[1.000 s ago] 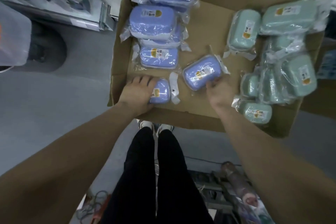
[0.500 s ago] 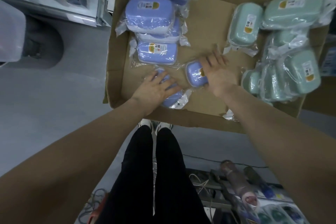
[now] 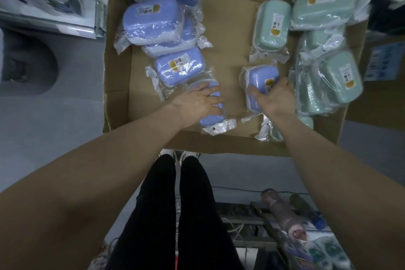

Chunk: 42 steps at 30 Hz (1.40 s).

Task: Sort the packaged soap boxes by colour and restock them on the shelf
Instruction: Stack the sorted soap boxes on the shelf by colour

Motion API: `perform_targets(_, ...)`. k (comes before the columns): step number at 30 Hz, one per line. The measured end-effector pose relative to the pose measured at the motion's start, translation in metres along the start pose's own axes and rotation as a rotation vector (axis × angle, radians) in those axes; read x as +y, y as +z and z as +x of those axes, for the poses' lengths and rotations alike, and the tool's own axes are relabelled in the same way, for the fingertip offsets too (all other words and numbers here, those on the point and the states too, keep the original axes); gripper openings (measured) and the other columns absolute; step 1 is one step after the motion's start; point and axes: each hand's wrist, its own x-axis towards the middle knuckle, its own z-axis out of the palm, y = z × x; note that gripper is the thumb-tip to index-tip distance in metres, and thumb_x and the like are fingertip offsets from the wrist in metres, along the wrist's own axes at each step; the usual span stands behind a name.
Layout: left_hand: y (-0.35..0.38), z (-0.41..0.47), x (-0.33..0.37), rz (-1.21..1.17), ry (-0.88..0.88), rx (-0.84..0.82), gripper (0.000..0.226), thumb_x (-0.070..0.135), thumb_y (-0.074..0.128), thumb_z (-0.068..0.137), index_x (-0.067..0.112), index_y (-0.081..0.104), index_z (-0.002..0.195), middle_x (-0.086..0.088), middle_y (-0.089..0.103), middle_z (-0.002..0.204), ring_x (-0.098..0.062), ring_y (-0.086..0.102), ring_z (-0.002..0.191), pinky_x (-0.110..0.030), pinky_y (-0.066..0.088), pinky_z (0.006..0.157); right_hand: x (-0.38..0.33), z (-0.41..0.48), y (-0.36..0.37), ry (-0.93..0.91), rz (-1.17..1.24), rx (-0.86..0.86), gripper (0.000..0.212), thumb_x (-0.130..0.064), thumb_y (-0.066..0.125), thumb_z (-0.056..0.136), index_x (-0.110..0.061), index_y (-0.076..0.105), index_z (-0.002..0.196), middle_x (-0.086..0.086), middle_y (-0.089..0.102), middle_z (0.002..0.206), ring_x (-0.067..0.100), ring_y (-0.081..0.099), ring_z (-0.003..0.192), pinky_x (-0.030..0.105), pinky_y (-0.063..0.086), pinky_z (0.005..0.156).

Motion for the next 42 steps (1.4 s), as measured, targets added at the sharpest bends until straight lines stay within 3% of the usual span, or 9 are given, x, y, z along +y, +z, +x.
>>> perform_targets(4,-0.007,0.007,0.005,0.031,0.189,0.020,0.027,0.003,0.052,0.091,0.013,0.072,0.106,-0.006,0.045,0.147,-0.036,0.017,0.146,-0.038,0.010,0.119,-0.005,-0.004,0.003,0.022,0.019,-0.020,0.084,-0.060,0.064,0.083,-0.003,0.035,0.138,0.019,0.044,0.133,0.039,0.055,0.111,0.039,0.043,0.082)
perform_targets(7,-0.008,-0.004,0.008,0.028,0.122,0.234,0.025,0.008,0.055,0.078,0.018,0.074,0.065,-0.005,0.070,0.111,-0.036,0.054,0.124,-0.040,0.043,0.103,-0.004,-0.008,0.008,-0.019,0.002,-0.019,0.089,-0.061,0.065,0.081,-0.005,0.032,0.142,0.019,0.044,0.133,0.038,0.053,0.116,0.041,0.044,0.086)
perform_targets(11,0.005,-0.030,0.021,-0.244,-0.389,0.431,0.029,0.010,0.051,0.081,0.008,0.062,0.107,-0.017,0.057,0.117,-0.038,0.053,0.106,-0.045,0.049,0.089,-0.005,-0.015,0.017,-0.108,-0.077,-0.030,0.099,-0.062,0.066,0.080,-0.004,0.023,0.149,0.019,0.039,0.140,0.037,0.050,0.119,0.041,0.045,0.087)
perform_targets(15,0.009,-0.032,0.035,-0.346,-0.792,0.117,0.093,0.061,0.066,0.073,0.016,0.026,0.144,-0.016,0.031,0.142,-0.037,0.039,0.117,-0.047,0.042,0.094,-0.006,-0.019,0.027,-0.168,-0.143,-0.073,0.107,-0.058,0.068,0.081,-0.009,0.010,0.155,0.021,0.034,0.143,0.039,0.043,0.127,0.044,0.043,0.097)
perform_targets(18,0.014,-0.017,0.039,-0.393,-0.842,0.026,0.109,0.070,0.066,0.070,0.021,0.009,0.149,-0.019,0.012,0.151,-0.038,0.035,0.124,-0.047,0.041,0.099,-0.005,-0.019,0.034,-0.217,-0.224,-0.060,0.110,-0.059,0.069,0.078,-0.010,0.008,0.156,0.022,0.039,0.136,0.038,0.041,0.125,0.041,0.035,0.105)
perform_targets(22,0.014,-0.005,0.041,-0.443,-0.861,0.040,0.106,0.056,0.074,0.070,0.021,0.009,0.147,-0.020,0.011,0.149,-0.039,0.035,0.121,-0.046,0.043,0.096,-0.005,-0.019,0.032,-0.239,-0.253,-0.069,0.109,-0.059,0.067,0.080,-0.009,0.006,0.156,0.021,0.039,0.136,0.037,0.040,0.125,0.040,0.032,0.108)
perform_targets(27,-0.006,-0.018,0.041,-0.477,-0.800,0.049,0.104,0.041,0.075,0.074,0.023,0.005,0.150,-0.022,0.011,0.148,-0.039,0.029,0.130,-0.044,0.039,0.105,-0.013,-0.032,0.008,-0.260,-0.175,-0.077,0.105,-0.051,0.068,0.083,-0.014,0.004,0.156,0.018,0.036,0.138,0.035,0.042,0.124,0.043,0.044,0.094)
perform_targets(33,-0.054,-0.059,0.043,-0.499,-0.773,0.144,0.102,0.034,0.072,0.078,0.027,0.003,0.153,-0.019,0.017,0.145,-0.035,0.034,0.125,-0.039,0.039,0.103,-0.029,-0.063,-0.049,-0.288,-0.146,0.041,0.102,-0.047,0.070,0.080,-0.010,0.013,0.155,0.018,0.042,0.131,0.038,0.048,0.115,0.043,0.047,0.082)
perform_targets(42,-0.164,-0.163,0.034,-0.453,-0.825,0.452,0.095,0.037,0.075,0.075,0.028,0.020,0.152,-0.023,0.026,0.143,-0.041,0.038,0.122,-0.044,0.037,0.103,-0.080,-0.132,-0.183,-0.561,-0.153,0.253,0.098,-0.047,0.073,0.077,-0.008,0.024,0.153,0.017,0.049,0.126,0.037,0.054,0.105,0.043,0.049,0.080)
